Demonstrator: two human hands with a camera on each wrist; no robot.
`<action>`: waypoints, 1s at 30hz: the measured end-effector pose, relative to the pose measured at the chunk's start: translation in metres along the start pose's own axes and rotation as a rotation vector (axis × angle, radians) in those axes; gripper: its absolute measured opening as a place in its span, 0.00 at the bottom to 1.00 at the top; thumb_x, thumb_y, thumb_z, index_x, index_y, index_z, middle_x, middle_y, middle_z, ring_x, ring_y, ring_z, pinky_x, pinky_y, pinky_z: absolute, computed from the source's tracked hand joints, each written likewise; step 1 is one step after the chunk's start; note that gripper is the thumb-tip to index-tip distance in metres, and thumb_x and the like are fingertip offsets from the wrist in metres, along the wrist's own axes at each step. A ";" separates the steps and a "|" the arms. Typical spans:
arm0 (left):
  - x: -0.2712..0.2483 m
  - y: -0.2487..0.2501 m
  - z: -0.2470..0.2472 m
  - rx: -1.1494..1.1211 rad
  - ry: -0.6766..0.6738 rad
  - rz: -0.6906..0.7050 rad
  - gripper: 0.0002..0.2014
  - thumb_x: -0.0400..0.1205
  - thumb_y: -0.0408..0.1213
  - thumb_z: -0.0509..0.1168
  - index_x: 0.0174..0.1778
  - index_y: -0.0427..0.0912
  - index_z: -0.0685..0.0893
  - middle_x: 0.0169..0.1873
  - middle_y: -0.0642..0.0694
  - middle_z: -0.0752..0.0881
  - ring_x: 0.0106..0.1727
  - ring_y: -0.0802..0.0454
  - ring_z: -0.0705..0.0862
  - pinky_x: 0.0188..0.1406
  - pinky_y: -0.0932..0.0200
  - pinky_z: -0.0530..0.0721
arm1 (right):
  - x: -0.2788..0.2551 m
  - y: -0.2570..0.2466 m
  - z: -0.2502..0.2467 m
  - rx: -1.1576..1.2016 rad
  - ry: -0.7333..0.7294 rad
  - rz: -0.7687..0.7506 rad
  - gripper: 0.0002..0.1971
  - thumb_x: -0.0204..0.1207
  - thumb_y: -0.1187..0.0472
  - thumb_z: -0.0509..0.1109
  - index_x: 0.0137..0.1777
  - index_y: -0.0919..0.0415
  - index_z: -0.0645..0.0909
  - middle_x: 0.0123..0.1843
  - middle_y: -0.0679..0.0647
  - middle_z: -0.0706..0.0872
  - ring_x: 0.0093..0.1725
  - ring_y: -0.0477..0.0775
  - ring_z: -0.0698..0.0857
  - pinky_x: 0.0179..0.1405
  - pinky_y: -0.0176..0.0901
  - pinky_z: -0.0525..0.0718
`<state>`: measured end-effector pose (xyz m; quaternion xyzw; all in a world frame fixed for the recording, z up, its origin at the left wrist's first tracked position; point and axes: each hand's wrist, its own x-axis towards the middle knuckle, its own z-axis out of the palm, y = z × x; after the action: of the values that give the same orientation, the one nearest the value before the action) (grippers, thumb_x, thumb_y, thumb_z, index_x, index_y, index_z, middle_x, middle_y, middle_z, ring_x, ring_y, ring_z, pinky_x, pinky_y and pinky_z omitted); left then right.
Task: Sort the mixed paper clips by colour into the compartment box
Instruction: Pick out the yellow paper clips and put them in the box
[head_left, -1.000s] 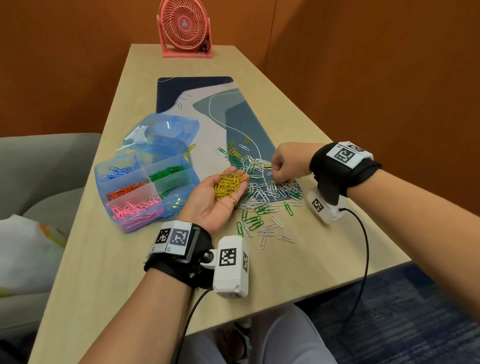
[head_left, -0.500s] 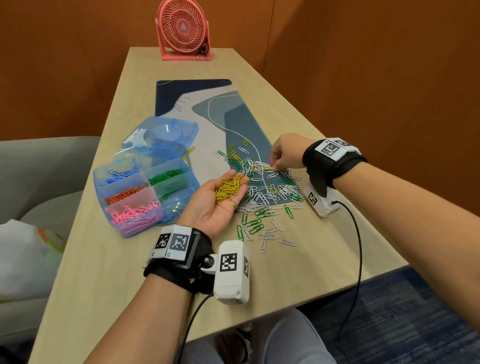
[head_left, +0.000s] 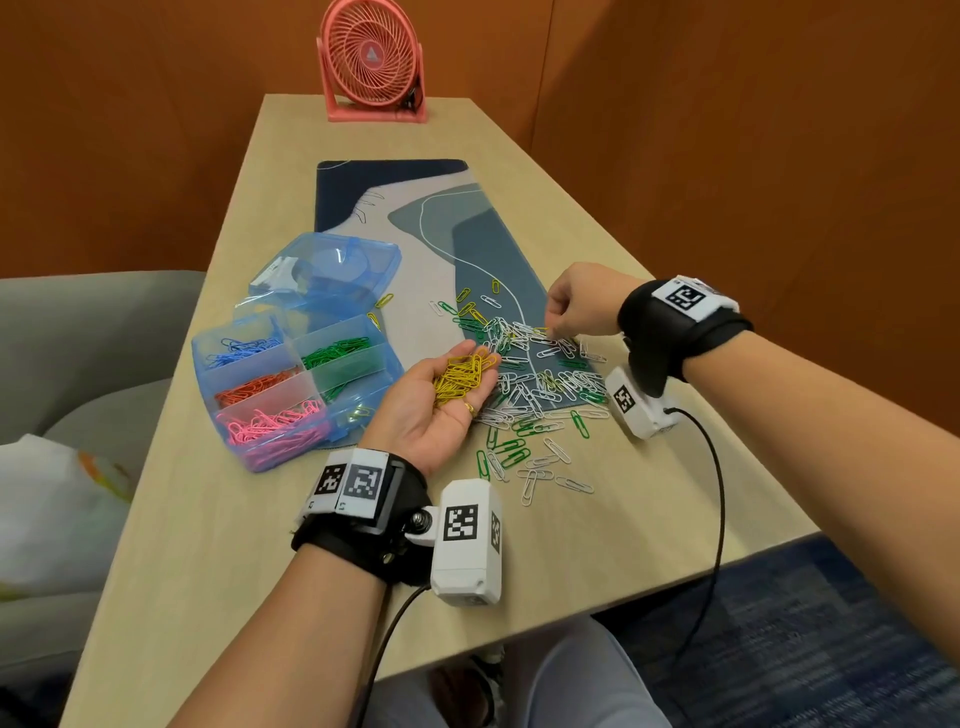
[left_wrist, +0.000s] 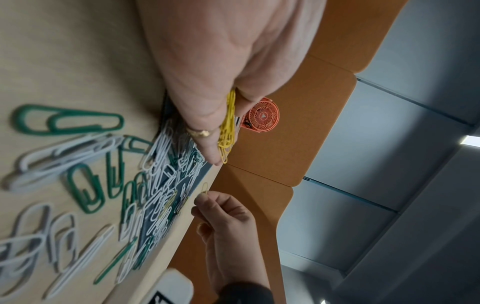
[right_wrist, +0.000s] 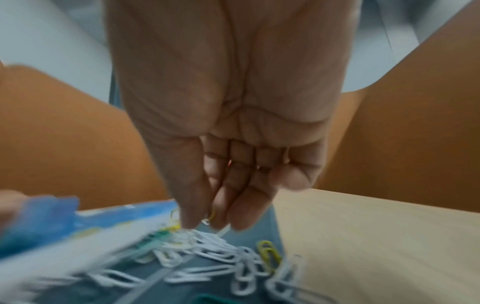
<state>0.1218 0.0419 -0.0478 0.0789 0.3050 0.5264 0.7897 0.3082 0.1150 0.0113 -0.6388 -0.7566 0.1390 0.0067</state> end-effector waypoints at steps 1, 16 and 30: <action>0.001 0.000 0.000 0.004 0.002 0.000 0.14 0.86 0.27 0.48 0.48 0.29 0.79 0.44 0.34 0.84 0.48 0.39 0.84 0.55 0.44 0.79 | -0.005 -0.001 -0.001 0.022 -0.020 -0.010 0.09 0.72 0.64 0.75 0.33 0.55 0.81 0.32 0.46 0.84 0.36 0.47 0.80 0.33 0.36 0.75; 0.001 0.000 -0.002 0.019 0.003 0.014 0.14 0.86 0.27 0.48 0.48 0.28 0.79 0.48 0.32 0.83 0.49 0.39 0.83 0.59 0.46 0.79 | -0.021 -0.028 0.020 -0.148 -0.164 -0.032 0.06 0.69 0.66 0.70 0.33 0.56 0.80 0.30 0.49 0.81 0.34 0.50 0.79 0.35 0.40 0.80; 0.002 0.000 -0.002 0.021 0.002 0.014 0.14 0.86 0.28 0.48 0.49 0.29 0.79 0.47 0.32 0.82 0.48 0.38 0.83 0.58 0.45 0.78 | -0.024 -0.022 0.001 0.237 -0.088 -0.006 0.07 0.67 0.72 0.71 0.34 0.59 0.81 0.29 0.50 0.85 0.29 0.45 0.81 0.28 0.34 0.78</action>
<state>0.1214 0.0429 -0.0504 0.0887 0.3105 0.5288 0.7849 0.2910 0.0885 0.0193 -0.6244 -0.7365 0.2553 0.0497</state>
